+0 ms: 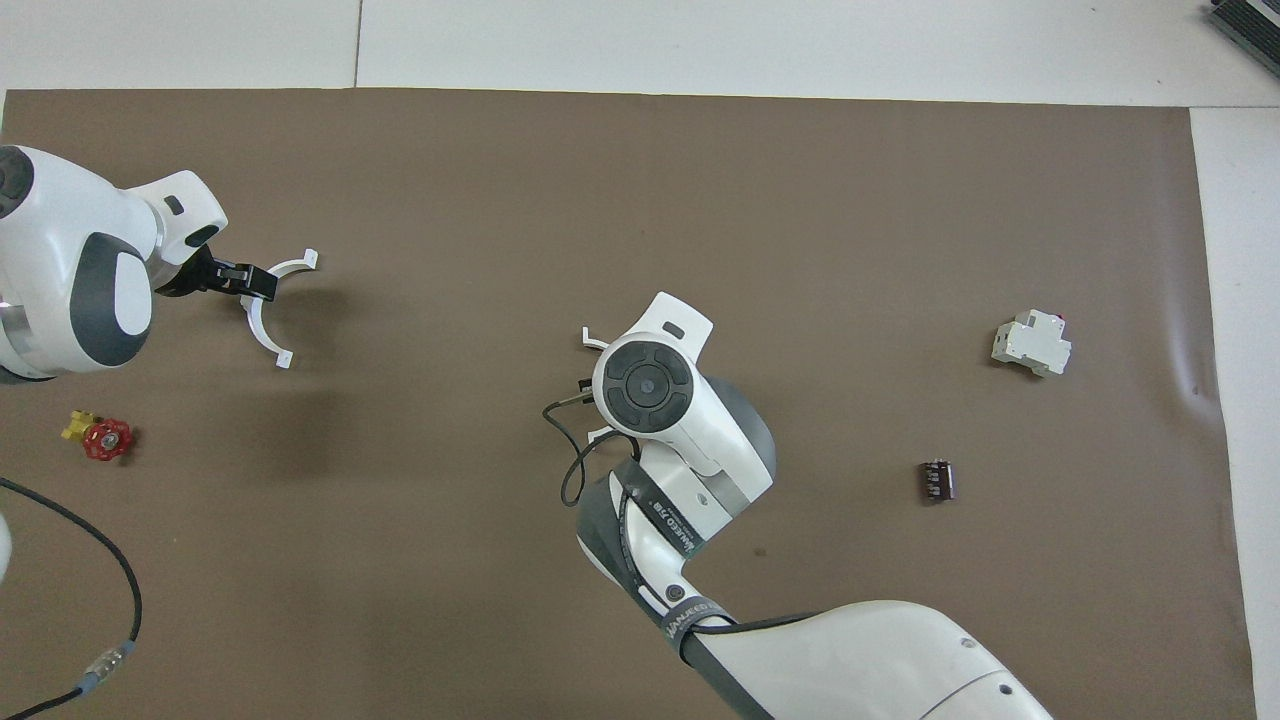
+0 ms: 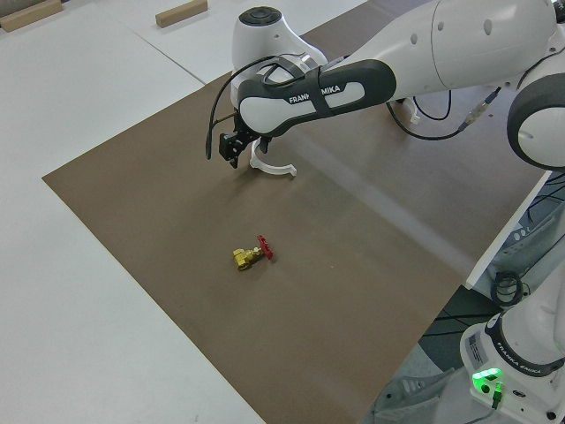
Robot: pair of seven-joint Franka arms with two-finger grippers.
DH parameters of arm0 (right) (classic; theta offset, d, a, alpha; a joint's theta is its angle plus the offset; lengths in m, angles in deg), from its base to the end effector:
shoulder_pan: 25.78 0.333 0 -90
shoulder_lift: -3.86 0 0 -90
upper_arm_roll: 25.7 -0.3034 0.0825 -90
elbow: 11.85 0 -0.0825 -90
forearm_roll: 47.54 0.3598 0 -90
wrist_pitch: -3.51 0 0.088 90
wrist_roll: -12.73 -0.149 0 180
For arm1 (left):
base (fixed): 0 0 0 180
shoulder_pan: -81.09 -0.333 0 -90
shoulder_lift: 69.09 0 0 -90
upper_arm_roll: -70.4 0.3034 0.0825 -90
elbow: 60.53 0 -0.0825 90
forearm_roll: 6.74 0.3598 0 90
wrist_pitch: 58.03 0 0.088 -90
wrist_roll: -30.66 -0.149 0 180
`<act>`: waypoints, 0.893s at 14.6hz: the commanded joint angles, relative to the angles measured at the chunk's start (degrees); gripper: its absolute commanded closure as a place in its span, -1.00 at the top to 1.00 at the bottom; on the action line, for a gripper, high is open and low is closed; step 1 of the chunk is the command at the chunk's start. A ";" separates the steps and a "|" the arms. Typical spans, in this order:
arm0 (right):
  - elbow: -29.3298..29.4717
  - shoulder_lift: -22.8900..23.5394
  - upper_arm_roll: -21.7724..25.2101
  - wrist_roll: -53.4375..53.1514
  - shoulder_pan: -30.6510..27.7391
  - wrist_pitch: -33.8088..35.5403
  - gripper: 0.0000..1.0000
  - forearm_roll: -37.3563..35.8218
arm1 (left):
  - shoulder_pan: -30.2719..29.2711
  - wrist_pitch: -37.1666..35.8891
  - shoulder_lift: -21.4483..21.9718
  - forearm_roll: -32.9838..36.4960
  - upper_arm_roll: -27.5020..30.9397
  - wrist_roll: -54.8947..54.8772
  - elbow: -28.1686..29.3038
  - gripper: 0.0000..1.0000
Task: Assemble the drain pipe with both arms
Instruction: 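Lower the clamp half at the center and open the right gripper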
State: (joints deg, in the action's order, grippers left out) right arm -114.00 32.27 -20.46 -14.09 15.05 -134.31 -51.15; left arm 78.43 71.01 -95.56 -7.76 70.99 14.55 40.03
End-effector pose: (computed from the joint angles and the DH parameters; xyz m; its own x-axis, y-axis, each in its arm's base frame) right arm 0.5279 0.3796 0.2540 0.9660 0.2087 0.1526 0.2073 -0.9780 0.0251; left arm 0.6382 0.0348 0.2712 0.9764 -0.2129 0.0364 -0.2130 -0.9771 -0.0005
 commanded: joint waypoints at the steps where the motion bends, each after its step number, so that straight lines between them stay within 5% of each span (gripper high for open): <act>1: -0.76 -0.73 0.12 -1.21 -0.41 -0.26 -1.00 -1.75 | -0.59 2.35 1.24 -1.18 -0.41 -1.30 2.87 0.63; 5: -1.64 -0.90 0.12 -1.39 -0.32 -0.96 -1.00 -1.75 | -0.59 2.10 1.33 -1.71 -0.50 -1.30 3.41 0.49; 6: -2.08 -0.90 0.12 -1.12 -0.32 -1.14 -0.65 -1.75 | -0.42 2.18 1.33 -1.79 -0.41 -1.21 3.41 0.42; 7: -1.82 -0.90 0.12 -1.21 -0.32 -1.05 0.81 -1.75 | -0.42 2.10 1.33 -2.06 -0.50 -1.21 3.41 0.30; 8: -1.38 -0.90 0.12 -1.21 -0.32 -0.96 1.00 -1.75 | -0.33 2.01 1.33 -2.41 -0.41 -1.21 3.41 0.22; 11: 0.29 -3.09 0.47 -1.74 -0.75 0.44 1.00 -0.61 | -0.15 1.75 1.33 -3.20 -0.41 -1.12 3.15 -0.02; 13: 0.55 -7.21 0.39 -2.26 -3.90 2.72 1.00 -0.43 | -0.15 1.39 1.33 -3.20 -0.41 -0.95 3.06 -0.49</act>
State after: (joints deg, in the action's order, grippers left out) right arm -112.87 30.21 -19.64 -15.23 14.33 -134.11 -51.26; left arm 78.43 71.68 -95.53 -9.49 70.63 14.50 41.52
